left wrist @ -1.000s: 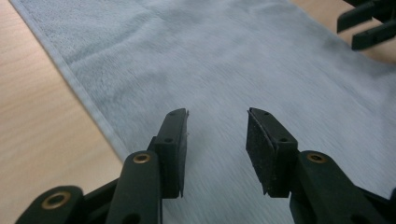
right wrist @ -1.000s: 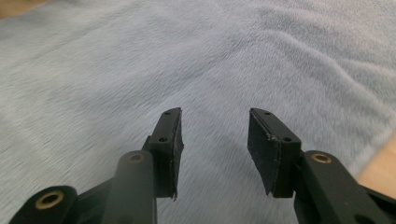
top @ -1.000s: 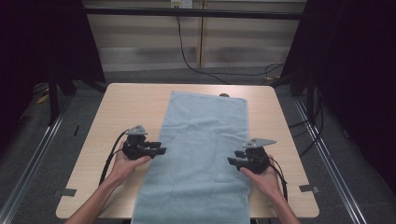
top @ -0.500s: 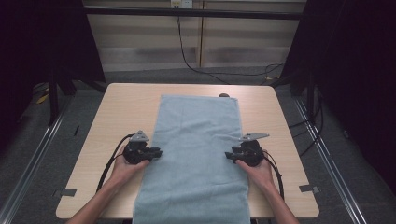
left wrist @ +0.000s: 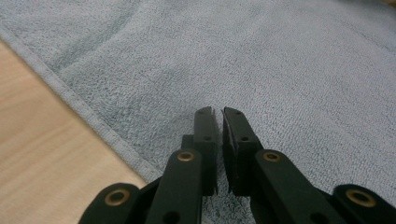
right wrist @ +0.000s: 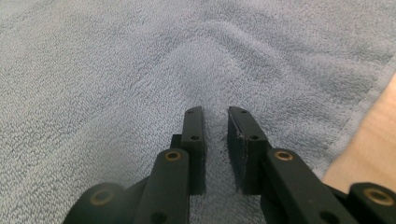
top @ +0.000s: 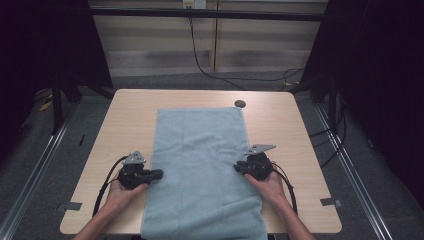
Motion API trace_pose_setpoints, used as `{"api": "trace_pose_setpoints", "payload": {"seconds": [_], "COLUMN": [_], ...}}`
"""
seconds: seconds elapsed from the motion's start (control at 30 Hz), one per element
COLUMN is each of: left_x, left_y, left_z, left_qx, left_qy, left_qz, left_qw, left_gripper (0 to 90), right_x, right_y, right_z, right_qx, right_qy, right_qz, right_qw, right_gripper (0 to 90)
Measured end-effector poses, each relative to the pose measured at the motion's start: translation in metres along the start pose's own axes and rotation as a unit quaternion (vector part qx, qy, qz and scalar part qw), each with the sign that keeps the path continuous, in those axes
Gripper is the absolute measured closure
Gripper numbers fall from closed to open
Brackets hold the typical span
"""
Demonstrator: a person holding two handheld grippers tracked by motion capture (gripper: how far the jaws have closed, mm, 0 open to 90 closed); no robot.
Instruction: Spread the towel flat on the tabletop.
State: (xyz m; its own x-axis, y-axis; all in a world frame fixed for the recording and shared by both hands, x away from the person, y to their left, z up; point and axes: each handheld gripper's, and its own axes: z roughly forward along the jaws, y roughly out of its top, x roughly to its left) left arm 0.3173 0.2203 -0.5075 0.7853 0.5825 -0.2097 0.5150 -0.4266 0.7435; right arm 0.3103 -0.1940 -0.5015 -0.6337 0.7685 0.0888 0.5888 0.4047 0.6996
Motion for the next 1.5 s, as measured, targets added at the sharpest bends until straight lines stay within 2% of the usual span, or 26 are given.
{"api": "trace_pose_setpoints", "payload": {"seconds": [0.17, 0.23, 0.27, 0.3, 0.5, 0.6, 0.63, 0.7, 0.73, 0.77, 0.8, 0.9, 0.93, 1.0, 1.03, 1.07, 1.1, 1.13, 1.17, 1.23, 1.3, 1.33, 1.37, 1.43, 1.47, 1.5], "left_x": [-0.008, -0.017, -0.017, -0.024, -0.04, -0.05, -0.058, -0.06, -0.067, -0.072, -0.074, -0.078, -0.074, -0.071, -0.06, -0.053, -0.053, -0.04, -0.034, -0.022, -0.017, -0.008, -0.008, 0.001, 0.004, 0.012], "left_y": [-0.006, -0.009, -0.009, -0.012, -0.023, -0.029, -0.032, -0.033, -0.033, -0.033, -0.033, -0.033, -0.03, -0.027, -0.018, -0.014, -0.014, -0.004, 0.0, 0.008, 0.012, 0.021, 0.021, 0.028, 0.03, 0.032], "left_z": [-0.004, -0.007, -0.007, -0.01, -0.02, -0.024, -0.027, -0.027, -0.03, -0.03, -0.03, -0.03, -0.033, -0.033, -0.033, -0.03, -0.03, -0.024, -0.02, -0.013, -0.01, -0.005, -0.005, 0.002, 0.005, 0.014], "left_qx": [0.001, 0.007, 0.007, 0.011, 0.019, 0.021, 0.024, 0.026, 0.033, 0.037, 0.041, 0.042, 0.03, 0.02, 0.005, 0.001, 0.001, 0.0, -0.001, -0.002, -0.004, -0.009, -0.009, 0.004, -0.001, 0.005], "left_qy": [-0.01, -0.015, -0.015, -0.022, -0.037, -0.041, -0.047, -0.05, -0.041, -0.044, -0.054, -0.054, -0.064, -0.063, -0.052, -0.046, -0.046, -0.029, -0.025, -0.01, -0.005, -0.004, -0.004, -0.001, 0.014, 0.012], "left_qz": [0.002, 0.007, 0.007, 0.009, 0.012, 0.018, 0.027, 0.024, 0.034, 0.048, 0.05, 0.048, 0.039, 0.033, 0.029, 0.021, 0.021, 0.011, 0.008, 0.002, -0.002, -0.014, -0.014, -0.013, -0.009, -0.023], "left_qw": [0.9999, 0.9998, 0.9998, 0.9996, 0.9991, 0.9988, 0.9982, 0.9981, 0.9981, 0.9972, 0.9964, 0.9965, 0.9967, 0.9973, 0.9982, 0.9987, 0.9987, 0.9995, 0.9997, 0.9999, 1.0, 0.9998, 0.9998, 0.9999, 0.9999, 0.9996], "left_gripper": [83.1, 81.5, 81.1, 80.4, 78.2, 77.7, 77.3, 75.9, 74.8, 73.3, 72.9, 71.4, 70.6, 67.9, 67.1, 66.2, 65.4, 64.4, 63.7, 63.7, 63.6, 63.6, 63.6, 62.8, 62.7, 62.4], "right_x": [0.009, 0.014, 0.016, 0.018, 0.036, 0.043, 0.046, 0.052, 0.054, 0.057, 0.059, 0.067, 0.069, 0.07, 0.069, 0.068, 0.068, 0.064, 0.059, 0.049, 0.044, 0.033, 0.028, 0.018, 0.014, 0.011], "right_y": [-0.013, -0.019, -0.022, -0.024, -0.042, -0.051, -0.053, -0.059, -0.061, -0.063, -0.064, -0.066, -0.066, -0.068, -0.068, -0.067, -0.067, -0.063, -0.059, -0.051, -0.047, -0.039, -0.035, -0.029, -0.025, -0.022], "right_z": [-0.013, -0.018, -0.02, -0.022, -0.038, -0.045, -0.048, -0.053, -0.055, -0.058, -0.06, -0.063, -0.064, -0.066, -0.066, -0.066, -0.066, -0.066, -0.066, -0.067, -0.066, -0.061, -0.057, -0.049, -0.044, -0.04], "right_qx": [0.001, -0.002, -0.004, -0.004, -0.004, -0.007, -0.007, -0.006, -0.003, 0.0, 0.004, 0.011, 0.015, 0.017, 0.018, 0.018, 0.018, 0.009, -0.003, -0.02, -0.025, -0.03, -0.03, -0.03, -0.029, -0.029], "right_qy": [0.011, 0.016, 0.019, 0.022, 0.04, 0.05, 0.051, 0.058, 0.061, 0.065, 0.062, 0.061, 0.064, 0.071, 0.074, 0.076, 0.076, 0.073, 0.077, 0.066, 0.061, 0.049, 0.042, 0.035, 0.031, 0.027], "right_qz": [-0.008, -0.002, -0.001, -0.001, -0.006, -0.003, -0.005, -0.006, -0.006, -0.005, -0.015, -0.024, -0.022, -0.019, -0.017, -0.017, -0.017, -0.013, -0.004, 0.004, 0.006, 0.009, 0.011, 0.016, 0.018, 0.02], "right_qw": [0.9999, 0.9999, 0.9998, 0.9997, 0.9992, 0.9987, 0.9987, 0.9983, 0.9981, 0.9979, 0.998, 0.9978, 0.9976, 0.9972, 0.997, 0.9968, 0.9968, 0.9972, 0.997, 0.9976, 0.9978, 0.9983, 0.9986, 0.9988, 0.9989, 0.999], "right_gripper": [77.8, 77.6, 77.5, 77.3, 77.2, 77.2, 77.3, 77.5, 77.6, 77.7, 77.9, 77.8, 77.8, 77.5, 76.4, 73.0, 73.0, 68.4, 68.0, 67.0, 66.9, 67.0, 67.2, 67.7, 67.7, 67.7]}}
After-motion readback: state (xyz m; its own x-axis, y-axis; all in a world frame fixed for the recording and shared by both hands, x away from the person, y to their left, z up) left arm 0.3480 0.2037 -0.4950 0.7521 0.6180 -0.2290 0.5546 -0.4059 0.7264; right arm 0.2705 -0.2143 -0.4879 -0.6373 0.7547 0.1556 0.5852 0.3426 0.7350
